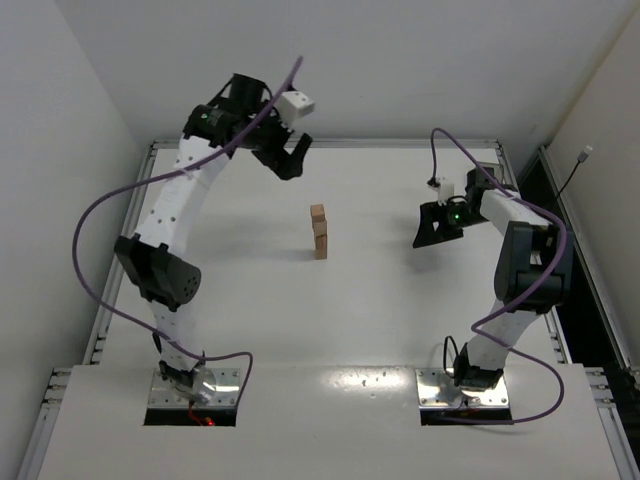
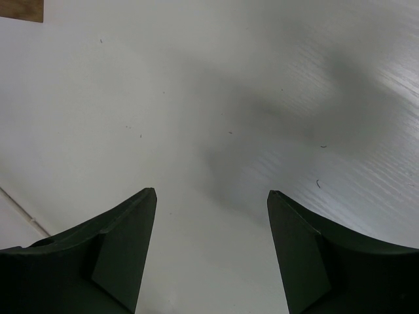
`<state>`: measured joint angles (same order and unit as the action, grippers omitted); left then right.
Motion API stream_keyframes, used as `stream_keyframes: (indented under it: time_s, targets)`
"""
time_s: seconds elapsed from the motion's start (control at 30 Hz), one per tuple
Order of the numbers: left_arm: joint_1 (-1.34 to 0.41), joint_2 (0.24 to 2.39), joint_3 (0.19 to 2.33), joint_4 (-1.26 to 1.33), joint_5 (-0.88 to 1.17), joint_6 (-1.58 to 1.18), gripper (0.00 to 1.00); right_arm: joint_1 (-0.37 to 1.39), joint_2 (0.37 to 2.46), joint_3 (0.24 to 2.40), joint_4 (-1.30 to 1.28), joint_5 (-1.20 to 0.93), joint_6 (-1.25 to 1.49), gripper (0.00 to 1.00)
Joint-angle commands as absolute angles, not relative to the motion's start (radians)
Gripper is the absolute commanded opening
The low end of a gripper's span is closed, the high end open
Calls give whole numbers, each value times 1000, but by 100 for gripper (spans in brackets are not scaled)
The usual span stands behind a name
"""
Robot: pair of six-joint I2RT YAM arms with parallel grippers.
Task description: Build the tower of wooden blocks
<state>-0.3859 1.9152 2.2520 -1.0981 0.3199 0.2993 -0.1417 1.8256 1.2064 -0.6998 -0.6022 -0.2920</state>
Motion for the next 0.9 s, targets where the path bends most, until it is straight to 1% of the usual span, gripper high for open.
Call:
stream_keyframes:
  time_s: [0.0, 0.07, 0.13, 0.2, 0.23, 0.27, 0.3, 0.33, 0.4, 0.43, 0.53, 0.63, 0.73, 0.87]
  targets:
    - [-260, 1793, 2128, -976, 362, 163, 91, -138, 1770, 1206, -673, -630, -305, 66]
    - [-201, 1755, 2039, -901, 411, 129, 91, -129, 1746, 1186, -663, -643, -305, 66]
    - [-126, 1703, 1897, -841, 411, 62, 91, -120, 1746, 1186, -653, -663, -305, 66]
    - [-80, 1666, 1778, -729, 400, -3, 94, -110, 1735, 1177, -653, -663, -314, 66]
    - [-45, 1645, 1678, -710, 400, -21, 98, -100, 1735, 1177, -653, -672, -314, 66]
    - [-29, 1644, 1633, -695, 400, -21, 100, -89, 1723, 1177, -653, -672, -314, 66]
    - [-19, 1625, 1526, -649, 409, 4, 100, -89, 1712, 1177, -640, -672, -314, 66]
    - [-6, 1609, 1475, -619, 376, 5, 100, -80, 1712, 1167, -631, -648, -314, 66]
    - [4, 1568, 1375, -533, 376, 17, 100, -71, 1698, 1158, -600, -628, -314, 66]
    - [5, 1554, 1279, -497, 361, 17, 100, -71, 1687, 1158, -591, -618, -314, 66]
    - [5, 1519, 1142, -387, 251, -18, 100, -80, 1687, 1149, -566, -592, -296, 66]
    - [5, 1519, 1074, -331, 198, -40, 100, -80, 1687, 1138, -534, -558, -287, 66]
    - [14, 1529, 1063, -319, 157, -49, 100, -80, 1687, 1129, -512, -528, -278, 66]
    - [14, 1552, 1091, -342, 190, -31, 100, -80, 1687, 1129, -512, -519, -278, 66]
